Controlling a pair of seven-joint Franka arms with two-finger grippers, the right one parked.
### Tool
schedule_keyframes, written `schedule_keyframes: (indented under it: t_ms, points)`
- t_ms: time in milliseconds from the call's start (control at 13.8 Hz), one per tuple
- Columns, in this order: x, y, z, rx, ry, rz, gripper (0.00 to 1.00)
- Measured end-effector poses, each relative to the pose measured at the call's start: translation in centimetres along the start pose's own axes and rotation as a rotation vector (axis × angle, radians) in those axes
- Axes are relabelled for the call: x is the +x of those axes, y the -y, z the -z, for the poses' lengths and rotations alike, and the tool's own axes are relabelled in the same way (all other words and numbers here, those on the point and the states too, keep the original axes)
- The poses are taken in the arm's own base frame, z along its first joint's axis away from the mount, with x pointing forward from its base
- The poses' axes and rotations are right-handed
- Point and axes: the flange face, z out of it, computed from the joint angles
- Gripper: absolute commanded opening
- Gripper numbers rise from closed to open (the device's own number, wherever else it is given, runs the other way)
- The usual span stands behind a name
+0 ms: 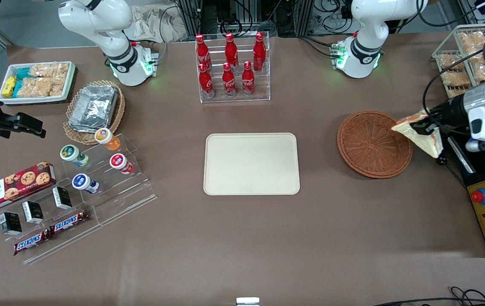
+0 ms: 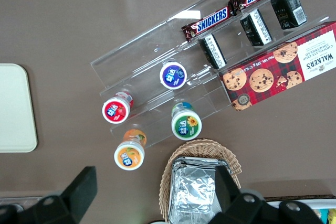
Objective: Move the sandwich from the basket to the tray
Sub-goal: 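Close the left gripper on the sandwich and lift it from the basket, then carry the held sandwich with the left gripper over the white tray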
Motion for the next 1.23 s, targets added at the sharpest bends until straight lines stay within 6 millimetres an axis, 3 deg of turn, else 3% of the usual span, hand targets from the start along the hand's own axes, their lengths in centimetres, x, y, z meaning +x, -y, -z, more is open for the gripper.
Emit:
schedule_keyframes:
  t_ms: [217,362,651,941,1230]
  points:
    - [-1.9,-4.2,2.7,-0.003,-0.03,-0.086,0.22]
    - [-3.8,-8.1,1.8,0.016,-0.025,-0.161,0.22]
    - [-8.3,-15.0,-3.2,0.09,0.021,-0.303,0.22]
    - [-12.0,-19.9,-8.5,0.147,0.049,-0.404,0.22]
    - [-13.9,-24.0,-15.3,0.174,0.049,-0.476,0.22]
